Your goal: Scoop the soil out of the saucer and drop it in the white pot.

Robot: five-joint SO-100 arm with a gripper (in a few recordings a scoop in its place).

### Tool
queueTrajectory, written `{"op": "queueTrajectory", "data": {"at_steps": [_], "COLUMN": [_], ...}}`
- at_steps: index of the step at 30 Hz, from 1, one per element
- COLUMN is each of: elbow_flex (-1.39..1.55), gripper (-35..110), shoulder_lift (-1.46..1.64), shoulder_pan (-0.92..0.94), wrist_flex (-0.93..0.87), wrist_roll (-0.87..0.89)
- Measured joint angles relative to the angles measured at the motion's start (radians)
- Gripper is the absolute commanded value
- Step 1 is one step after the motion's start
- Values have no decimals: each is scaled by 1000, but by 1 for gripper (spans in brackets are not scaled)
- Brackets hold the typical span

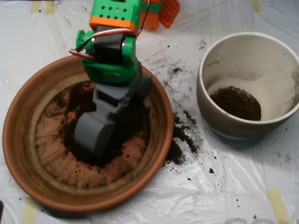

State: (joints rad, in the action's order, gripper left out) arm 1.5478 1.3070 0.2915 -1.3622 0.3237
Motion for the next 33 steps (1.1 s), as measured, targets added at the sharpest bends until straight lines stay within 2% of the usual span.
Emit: {"op": "queueTrajectory", "data": {"at_steps": [6,20,30,33], "elbow_flex": [-28,-314,-368,-371], "gripper": [60,56,22,19], "shoulder_lift": [-118,-327,-322,-307], "shoulder_pan": [25,58,32,31], "wrist_flex": [-26,-89,-80,-71], "wrist_roll": [0,-18,-37,-14]}}
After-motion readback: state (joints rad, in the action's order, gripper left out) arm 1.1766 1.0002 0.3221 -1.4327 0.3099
